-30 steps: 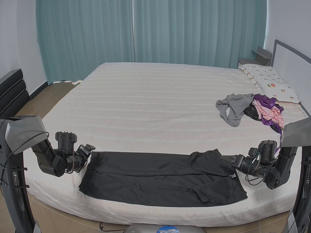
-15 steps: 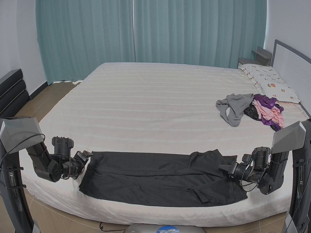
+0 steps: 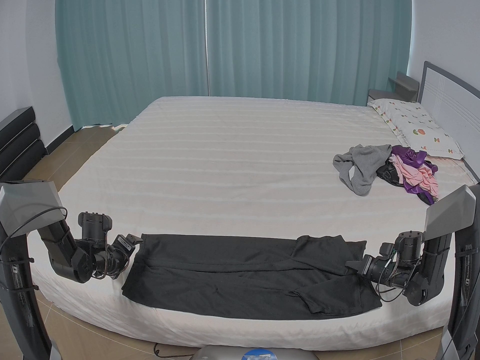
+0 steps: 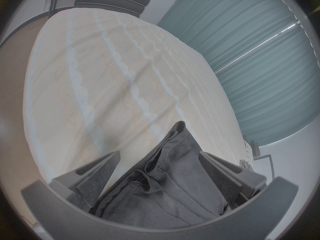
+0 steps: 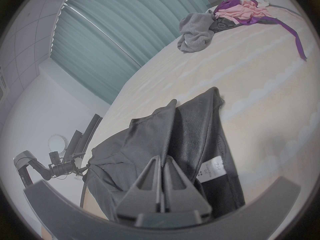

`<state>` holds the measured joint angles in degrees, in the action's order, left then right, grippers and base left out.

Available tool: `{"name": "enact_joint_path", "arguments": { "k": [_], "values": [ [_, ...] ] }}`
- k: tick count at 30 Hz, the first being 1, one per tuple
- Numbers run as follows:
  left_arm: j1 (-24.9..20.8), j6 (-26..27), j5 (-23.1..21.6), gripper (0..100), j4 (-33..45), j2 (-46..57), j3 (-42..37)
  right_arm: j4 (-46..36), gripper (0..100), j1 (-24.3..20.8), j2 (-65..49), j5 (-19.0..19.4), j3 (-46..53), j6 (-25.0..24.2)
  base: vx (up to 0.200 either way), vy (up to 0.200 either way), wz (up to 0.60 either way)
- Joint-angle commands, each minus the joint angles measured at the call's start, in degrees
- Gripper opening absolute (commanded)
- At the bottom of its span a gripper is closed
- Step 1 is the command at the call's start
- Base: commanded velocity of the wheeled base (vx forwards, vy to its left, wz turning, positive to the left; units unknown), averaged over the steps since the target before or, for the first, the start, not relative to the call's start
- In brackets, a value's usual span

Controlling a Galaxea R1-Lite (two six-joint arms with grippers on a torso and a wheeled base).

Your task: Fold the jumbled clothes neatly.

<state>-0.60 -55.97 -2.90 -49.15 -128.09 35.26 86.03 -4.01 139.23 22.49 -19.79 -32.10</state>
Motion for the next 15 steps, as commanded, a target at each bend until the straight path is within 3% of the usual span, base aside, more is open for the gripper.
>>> {"name": "enact_joint_path", "arguments": {
  "k": [1,9,15],
  "values": [
    [-0.02,-0.02,0.00,100,-0.07,0.12,-0.27,0.02,100,0.41,-0.54,0.01,1.06,0.02,0.000,0.000,0.00],
    [-0.02,0.16,-0.09,100,-0.07,0.73,-0.80,0.02,100,0.50,-2.03,-0.17,1.68,0.02,0.000,0.000,0.00],
    [-0.02,0.42,-4.48,100,-1.03,3.55,-3.79,0.02,100,2.87,-4.67,-0.87,1.86,-0.16,0.000,0.000,0.00]
  ]
}}
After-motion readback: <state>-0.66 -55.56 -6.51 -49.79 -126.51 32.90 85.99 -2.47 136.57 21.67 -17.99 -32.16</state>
